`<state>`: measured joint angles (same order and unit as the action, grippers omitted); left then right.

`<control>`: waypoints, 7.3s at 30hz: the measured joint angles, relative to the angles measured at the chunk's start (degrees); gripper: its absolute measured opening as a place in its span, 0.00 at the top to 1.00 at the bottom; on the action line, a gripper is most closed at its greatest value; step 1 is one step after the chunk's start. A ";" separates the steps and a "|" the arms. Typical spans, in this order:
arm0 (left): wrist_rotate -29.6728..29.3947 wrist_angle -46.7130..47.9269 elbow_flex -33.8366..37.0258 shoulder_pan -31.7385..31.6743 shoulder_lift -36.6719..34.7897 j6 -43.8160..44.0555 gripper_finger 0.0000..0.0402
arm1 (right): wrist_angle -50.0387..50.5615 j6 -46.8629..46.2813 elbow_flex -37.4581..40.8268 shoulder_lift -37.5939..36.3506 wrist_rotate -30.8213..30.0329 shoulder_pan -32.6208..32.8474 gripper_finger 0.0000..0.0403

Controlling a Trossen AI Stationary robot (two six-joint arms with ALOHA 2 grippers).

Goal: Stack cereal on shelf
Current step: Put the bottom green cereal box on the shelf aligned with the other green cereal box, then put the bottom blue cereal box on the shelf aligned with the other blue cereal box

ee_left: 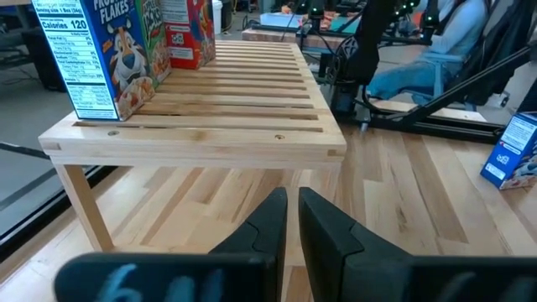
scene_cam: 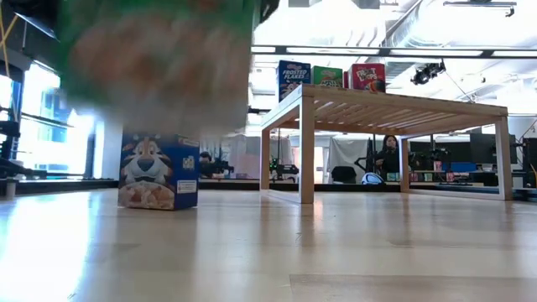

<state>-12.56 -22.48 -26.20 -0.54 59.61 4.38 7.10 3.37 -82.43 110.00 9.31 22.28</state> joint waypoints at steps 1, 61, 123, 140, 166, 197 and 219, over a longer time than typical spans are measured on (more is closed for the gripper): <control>0.00 0.00 0.00 0.00 0.00 -0.02 0.94 | 1.53 0.23 0.00 -1.81 -0.48 0.00 0.65; 6.25 -4.74 -0.04 -7.38 0.00 -2.97 0.94 | 40.05 21.93 0.84 -31.56 -2.90 -53.75 0.47; 6.21 -4.42 -0.02 -7.30 0.00 -3.09 0.94 | 10.45 1.99 32.89 -45.81 -31.65 -40.02 1.00; 6.20 -4.44 -0.02 -7.30 0.00 -3.08 0.94 | 8.88 1.99 32.89 -45.81 -31.31 -43.54 1.00; 6.21 -4.26 0.00 -7.30 0.00 -2.61 0.94 | -7.62 -1.04 41.23 -47.96 -34.69 -13.43 1.00; 7.08 -4.11 0.00 -7.31 0.00 -4.02 0.94 | 48.21 -85.19 16.04 -33.19 -28.78 22.35 0.43; 7.08 -4.37 0.00 -7.31 0.00 -3.10 0.94 | 58.34 -124.35 -1.51 -11.99 -9.23 36.07 0.33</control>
<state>-5.48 -26.85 -26.20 -7.85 59.62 1.29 65.44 -120.97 -83.94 98.01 0.08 58.35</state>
